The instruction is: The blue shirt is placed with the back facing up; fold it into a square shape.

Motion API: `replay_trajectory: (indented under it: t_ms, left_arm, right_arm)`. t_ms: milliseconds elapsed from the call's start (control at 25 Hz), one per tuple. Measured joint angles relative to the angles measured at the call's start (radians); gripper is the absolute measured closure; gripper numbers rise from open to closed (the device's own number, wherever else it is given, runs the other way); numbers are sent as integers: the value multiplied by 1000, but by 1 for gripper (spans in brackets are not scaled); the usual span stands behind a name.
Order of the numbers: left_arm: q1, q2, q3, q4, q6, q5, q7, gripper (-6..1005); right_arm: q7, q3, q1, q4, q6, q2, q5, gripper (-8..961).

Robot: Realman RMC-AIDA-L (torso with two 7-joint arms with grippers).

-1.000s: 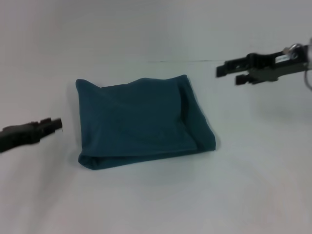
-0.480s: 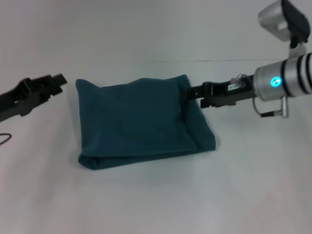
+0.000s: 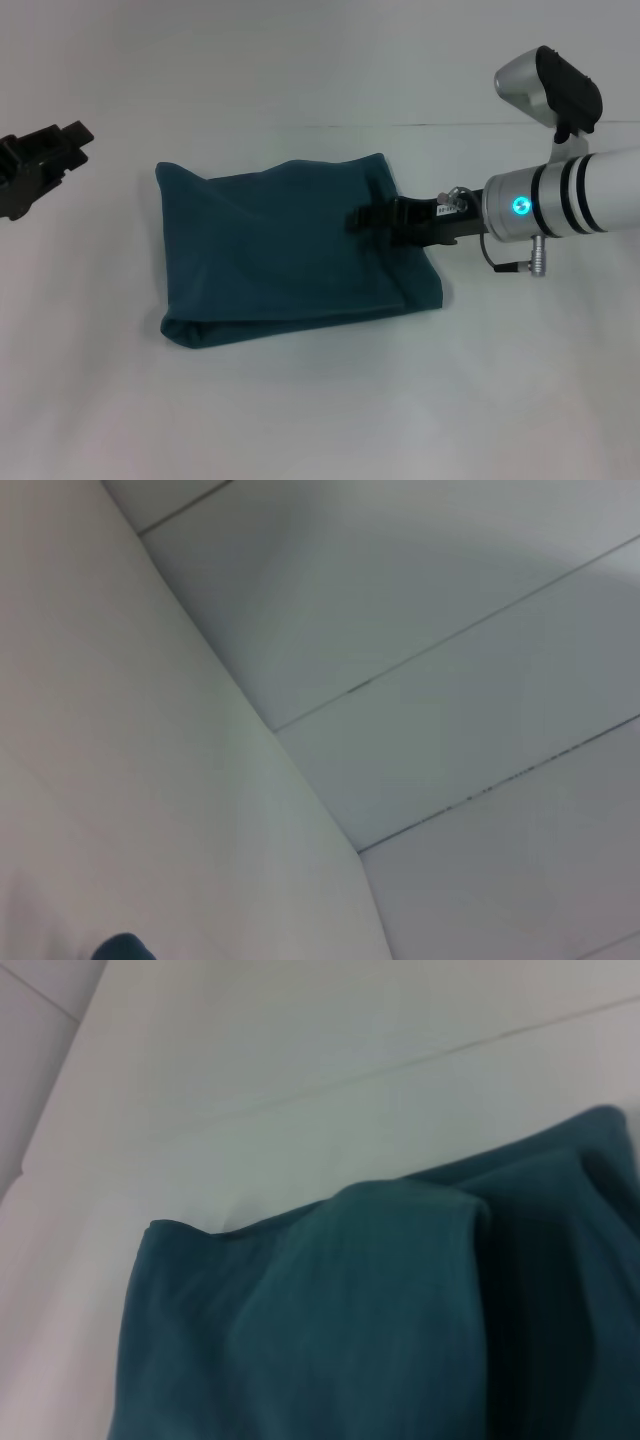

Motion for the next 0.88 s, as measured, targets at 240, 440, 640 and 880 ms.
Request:
replay_trajectory:
  t_ms: [240,440,640,880]
  left_arm:
    - [4,0,-29,-7,-26,-1,9,631]
    - [0,3,-97,-22,-33,-11,8,631]
    - [0,10,-113,-41,-32,-47,6,631]
    - [4,11,-114,-42,-32,-63,8,631]
  right_arm:
    - [-25,-4,-3,30,21,0,59,115]
    - [-27,-5,6,57,53,6,60,115]
    - [-31,-11,25,92,88,9,60,115]
    - [-67,-12,42,122,108,11,95,116]
